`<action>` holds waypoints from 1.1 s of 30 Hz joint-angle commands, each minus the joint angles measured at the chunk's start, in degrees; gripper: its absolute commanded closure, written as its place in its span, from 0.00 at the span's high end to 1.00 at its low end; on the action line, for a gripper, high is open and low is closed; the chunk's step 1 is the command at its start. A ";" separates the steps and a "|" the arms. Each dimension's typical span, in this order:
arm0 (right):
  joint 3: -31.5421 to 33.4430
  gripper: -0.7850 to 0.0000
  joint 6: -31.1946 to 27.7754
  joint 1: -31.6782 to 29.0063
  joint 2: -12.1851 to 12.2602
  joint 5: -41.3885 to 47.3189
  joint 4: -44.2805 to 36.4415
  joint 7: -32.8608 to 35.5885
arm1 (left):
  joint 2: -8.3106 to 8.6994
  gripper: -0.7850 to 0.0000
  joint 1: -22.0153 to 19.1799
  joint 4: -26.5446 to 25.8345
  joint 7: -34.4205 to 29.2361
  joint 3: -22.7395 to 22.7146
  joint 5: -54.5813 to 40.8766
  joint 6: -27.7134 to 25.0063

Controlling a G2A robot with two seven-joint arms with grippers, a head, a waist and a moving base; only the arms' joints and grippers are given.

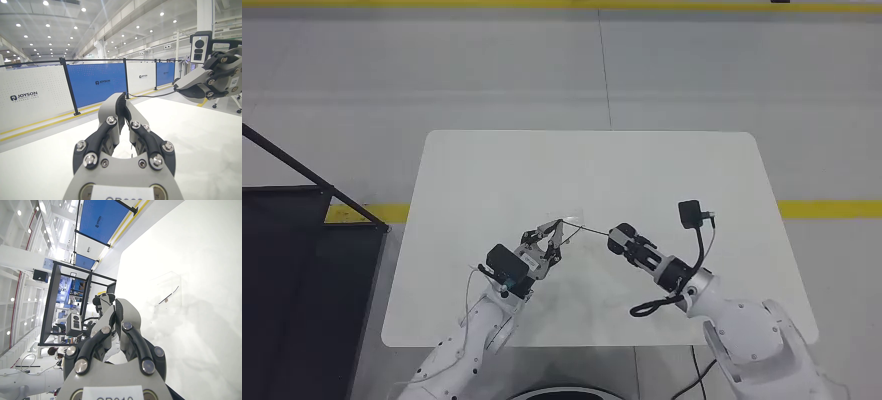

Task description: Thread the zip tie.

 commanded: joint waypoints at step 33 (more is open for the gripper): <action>-0.02 0.00 0.53 0.40 -0.33 -0.17 0.24 0.90 | 0.00 0.00 0.00 0.00 0.00 0.00 0.00 0.00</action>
